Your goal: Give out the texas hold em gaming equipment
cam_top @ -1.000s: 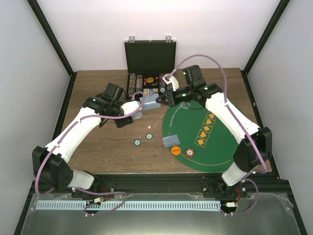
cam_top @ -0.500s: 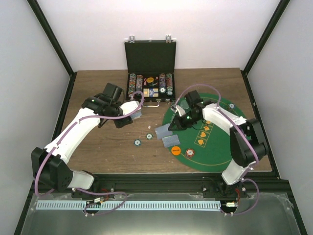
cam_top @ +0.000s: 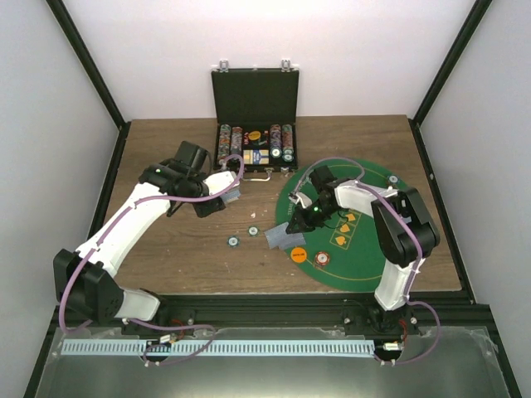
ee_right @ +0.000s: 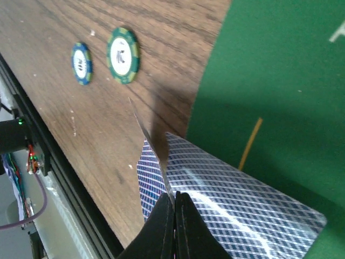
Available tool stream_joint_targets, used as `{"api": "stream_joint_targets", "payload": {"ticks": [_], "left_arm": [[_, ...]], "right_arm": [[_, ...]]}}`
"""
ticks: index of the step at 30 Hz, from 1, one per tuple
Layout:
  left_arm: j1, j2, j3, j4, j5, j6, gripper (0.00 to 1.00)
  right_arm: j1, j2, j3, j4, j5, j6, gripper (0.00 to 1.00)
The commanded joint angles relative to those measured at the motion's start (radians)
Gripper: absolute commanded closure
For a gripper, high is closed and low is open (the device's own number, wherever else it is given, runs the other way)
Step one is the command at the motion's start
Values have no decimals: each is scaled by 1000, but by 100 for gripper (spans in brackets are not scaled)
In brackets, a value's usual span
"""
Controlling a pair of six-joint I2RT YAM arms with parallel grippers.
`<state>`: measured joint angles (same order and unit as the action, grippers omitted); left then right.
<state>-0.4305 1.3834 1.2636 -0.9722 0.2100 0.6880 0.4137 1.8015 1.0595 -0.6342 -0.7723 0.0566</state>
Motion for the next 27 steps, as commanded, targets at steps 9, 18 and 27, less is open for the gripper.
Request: {"api": "stream_joint_targets", "payload": {"ticks": [9,18,27], "left_arm": [[6,-3,-3,17,5,3,56],[6,-1,-3,17,0,6,56],[6,-6,-4,15,1,5,56]], "right_arm": [[2,27,-4,12,82,24,99],[2,2,-3,-16,117,28,99],[2,-31,11,-41,194,63,77]]}}
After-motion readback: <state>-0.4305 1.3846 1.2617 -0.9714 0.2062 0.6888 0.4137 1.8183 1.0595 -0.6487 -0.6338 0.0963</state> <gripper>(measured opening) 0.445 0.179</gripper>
